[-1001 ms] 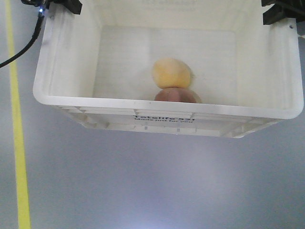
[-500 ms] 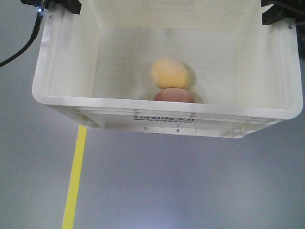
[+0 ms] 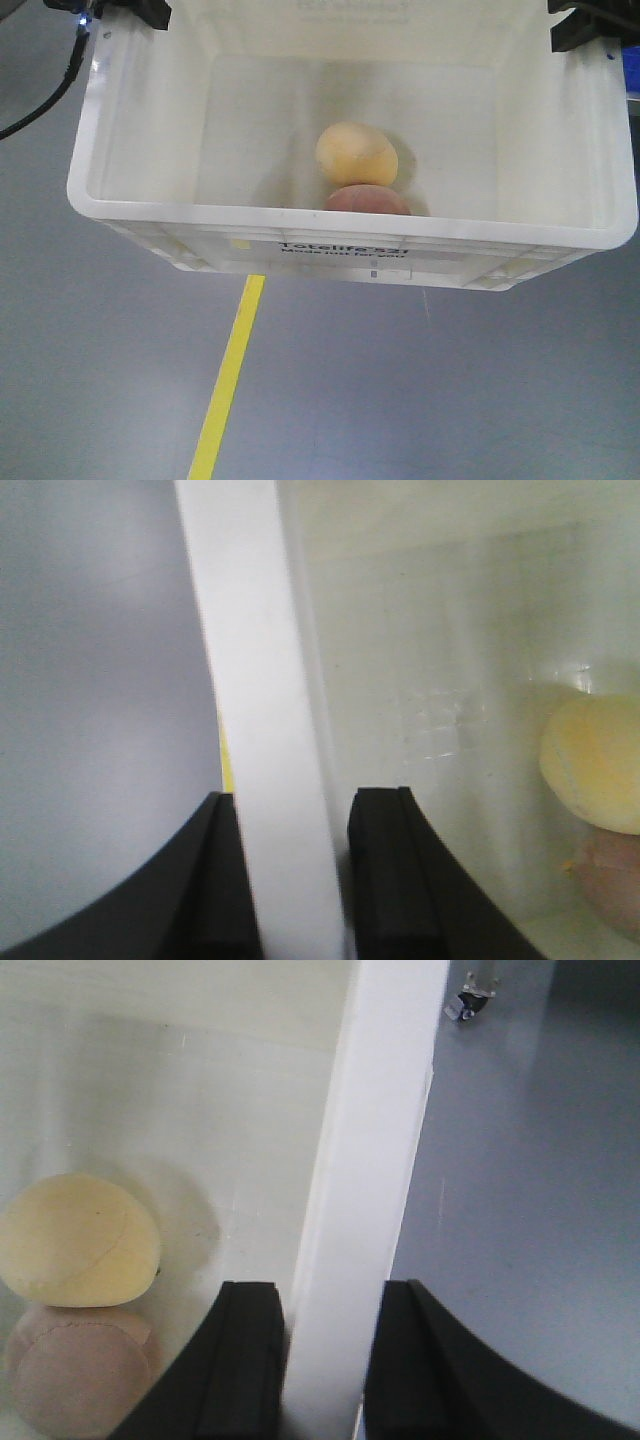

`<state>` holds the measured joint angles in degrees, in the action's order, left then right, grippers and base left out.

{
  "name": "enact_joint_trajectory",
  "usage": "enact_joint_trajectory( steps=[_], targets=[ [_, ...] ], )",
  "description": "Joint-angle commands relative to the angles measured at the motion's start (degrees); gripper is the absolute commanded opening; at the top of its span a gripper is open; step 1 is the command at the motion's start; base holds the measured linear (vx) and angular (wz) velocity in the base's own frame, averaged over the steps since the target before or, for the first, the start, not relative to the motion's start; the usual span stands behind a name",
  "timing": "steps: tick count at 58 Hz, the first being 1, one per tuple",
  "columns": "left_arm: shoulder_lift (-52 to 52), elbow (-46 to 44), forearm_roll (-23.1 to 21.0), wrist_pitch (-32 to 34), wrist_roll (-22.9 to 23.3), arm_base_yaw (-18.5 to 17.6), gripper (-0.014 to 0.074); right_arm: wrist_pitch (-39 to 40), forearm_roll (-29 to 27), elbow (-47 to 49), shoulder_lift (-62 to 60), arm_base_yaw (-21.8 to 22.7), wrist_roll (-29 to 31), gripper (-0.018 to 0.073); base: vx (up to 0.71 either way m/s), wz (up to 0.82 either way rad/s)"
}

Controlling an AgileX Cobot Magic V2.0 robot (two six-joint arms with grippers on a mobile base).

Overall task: Place moving items into box and shelve
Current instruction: 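Hold the tote with both grippers while the base drives away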

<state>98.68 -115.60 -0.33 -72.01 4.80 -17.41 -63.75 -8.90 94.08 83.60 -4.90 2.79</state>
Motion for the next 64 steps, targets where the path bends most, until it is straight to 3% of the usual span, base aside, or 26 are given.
enact_joint_trajectory(
  steps=[1, 40, 64],
  targets=[
    [-3.66, -1.99, 2.06, 6.08, -0.23, 0.24, 0.0002, 6.62, 1.08, 2.63, -3.05, 0.32, 0.71, -0.0005, 0.41, 0.34],
    [-3.66, -1.99, 2.06, 6.02, -0.23, 0.24, 0.0002, 6.55, 1.08, 2.63, -3.05, 0.32, 0.71, -0.0005, 0.49, 0.25],
    [-3.66, -1.99, 2.06, 6.09, -0.23, 0.24, 0.0002, 5.51, 1.09, 2.63, -3.05, 0.32, 0.71, -0.0005, 0.64, 0.0]
  ],
)
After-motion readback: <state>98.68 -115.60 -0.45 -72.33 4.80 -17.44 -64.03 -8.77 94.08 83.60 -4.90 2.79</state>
